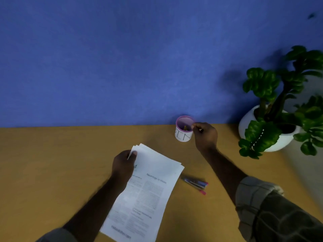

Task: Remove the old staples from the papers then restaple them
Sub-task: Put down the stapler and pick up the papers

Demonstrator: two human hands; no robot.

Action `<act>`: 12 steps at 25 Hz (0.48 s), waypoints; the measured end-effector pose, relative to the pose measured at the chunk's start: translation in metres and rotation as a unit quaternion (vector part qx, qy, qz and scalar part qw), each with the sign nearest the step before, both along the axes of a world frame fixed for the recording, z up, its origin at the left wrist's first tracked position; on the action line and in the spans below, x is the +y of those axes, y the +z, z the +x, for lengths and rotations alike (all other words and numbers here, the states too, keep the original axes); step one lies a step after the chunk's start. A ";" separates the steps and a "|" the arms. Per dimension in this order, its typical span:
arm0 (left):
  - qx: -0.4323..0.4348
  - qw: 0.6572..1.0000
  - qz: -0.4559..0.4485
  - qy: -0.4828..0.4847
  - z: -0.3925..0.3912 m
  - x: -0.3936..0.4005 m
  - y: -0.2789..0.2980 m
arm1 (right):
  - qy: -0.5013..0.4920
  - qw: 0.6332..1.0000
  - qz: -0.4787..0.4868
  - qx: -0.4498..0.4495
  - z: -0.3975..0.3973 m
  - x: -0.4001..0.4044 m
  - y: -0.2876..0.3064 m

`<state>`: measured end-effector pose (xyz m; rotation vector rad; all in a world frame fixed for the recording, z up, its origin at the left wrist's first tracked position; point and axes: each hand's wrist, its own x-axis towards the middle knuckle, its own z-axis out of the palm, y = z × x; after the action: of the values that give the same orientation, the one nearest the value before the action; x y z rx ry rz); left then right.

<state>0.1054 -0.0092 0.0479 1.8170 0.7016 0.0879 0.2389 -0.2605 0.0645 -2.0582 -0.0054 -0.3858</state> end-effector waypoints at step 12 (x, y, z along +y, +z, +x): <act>0.010 0.998 -0.030 0.057 0.004 0.020 -0.018 | 0.010 0.984 -0.176 0.030 0.060 0.004 -0.006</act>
<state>0.1092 0.0106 0.0296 1.7231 0.8136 0.1231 0.2989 -0.2564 0.0582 -2.4160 -0.0625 -0.3278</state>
